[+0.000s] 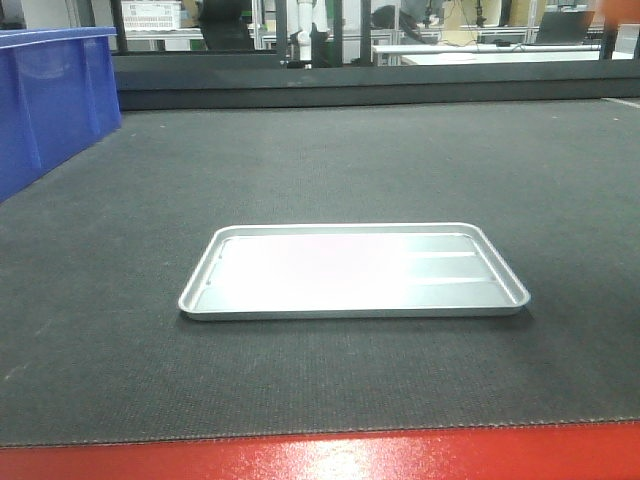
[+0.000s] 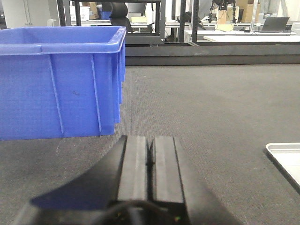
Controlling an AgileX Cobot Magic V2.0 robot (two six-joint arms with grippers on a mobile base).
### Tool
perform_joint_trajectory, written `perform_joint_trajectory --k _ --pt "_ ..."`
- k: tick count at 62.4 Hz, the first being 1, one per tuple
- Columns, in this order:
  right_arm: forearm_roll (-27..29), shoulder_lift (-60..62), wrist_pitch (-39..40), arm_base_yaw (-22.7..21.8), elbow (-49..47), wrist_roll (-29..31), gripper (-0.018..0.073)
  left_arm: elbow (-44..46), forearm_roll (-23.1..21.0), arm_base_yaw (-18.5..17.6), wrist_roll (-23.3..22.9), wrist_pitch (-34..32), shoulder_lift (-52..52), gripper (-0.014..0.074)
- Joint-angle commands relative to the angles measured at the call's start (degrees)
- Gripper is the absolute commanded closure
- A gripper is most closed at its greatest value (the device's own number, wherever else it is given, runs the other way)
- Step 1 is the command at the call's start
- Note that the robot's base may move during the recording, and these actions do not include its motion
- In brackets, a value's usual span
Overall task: Grab orange capacitor from left shelf to right conveyor
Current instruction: 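Lower the held cylinder with the right gripper onto the silver tray, then open the right gripper and lift it away from the cylinder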
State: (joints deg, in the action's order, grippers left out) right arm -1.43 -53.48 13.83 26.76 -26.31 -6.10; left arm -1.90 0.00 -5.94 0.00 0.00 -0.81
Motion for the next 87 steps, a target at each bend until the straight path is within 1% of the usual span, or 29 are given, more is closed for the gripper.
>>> perform_joint_trajectory --k 1,10,18,25,28,35,51,58,70,80,83,87 --pt "-1.9 -8.0 11.0 1.5 -4.5 0.3 0.0510 0.4 0.0 -0.3 0.0 -5.2 0.6 0.0701" --pt "-6.0 -20.2 17.0 4.6 -8.7 0.3 0.0510 0.4 -0.3 -0.3 0.0 -5.2 0.6 0.0701" --pt "-6.1 -28.9 21.8 5.5 -11.0 -0.3 0.0510 0.4 -0.3 -0.3 0.0 -5.2 0.6 0.0701" --pt "-6.0 -34.0 29.1 5.5 -11.1 -1.2 0.0505 0.4 -0.3 -0.3 0.0 -5.2 0.6 0.0701" --pt "-6.0 -35.5 31.8 5.4 -11.1 -1.2 0.0482 0.4 -0.3 -0.3 0.0 -5.2 0.6 0.0701" --pt "-5.8 -38.9 34.6 5.4 -11.1 -1.2 0.0371 0.4 -0.3 -0.3 0.0 -5.2 0.6 0.0701" --pt "-5.8 -44.1 36.2 5.4 -11.1 -1.2 0.0012 0.4 -0.3 -0.3 0.0 -5.2 0.6 0.0701" --pt "-5.8 -44.2 36.4 5.4 -11.1 -1.2 -0.0069 0.4 -0.3 -0.3 0.0 -5.2 0.6 0.0701" --pt "-5.8 -44.2 36.7 5.4 -11.1 -1.2 -0.0066 0.4 -0.3 -0.3 0.0 -5.2 0.6 0.0701" --pt "-5.8 -43.3 40.1 5.4 -11.1 -1.3 -0.0066 0.4 -0.3 -0.3 0.0 -5.2 0.6 0.0701" --pt "-5.5 -41.7 40.0 5.4 -11.1 -2.0 -0.0066 0.4 -0.3 -0.3 0.0 -5.2 0.6 0.0701" --pt "-5.1 -38.6 37.4 5.4 -11.1 -4.4 -0.0056 0.4 -0.3 -0.3 0.0 -5.2 0.6 0.0701"
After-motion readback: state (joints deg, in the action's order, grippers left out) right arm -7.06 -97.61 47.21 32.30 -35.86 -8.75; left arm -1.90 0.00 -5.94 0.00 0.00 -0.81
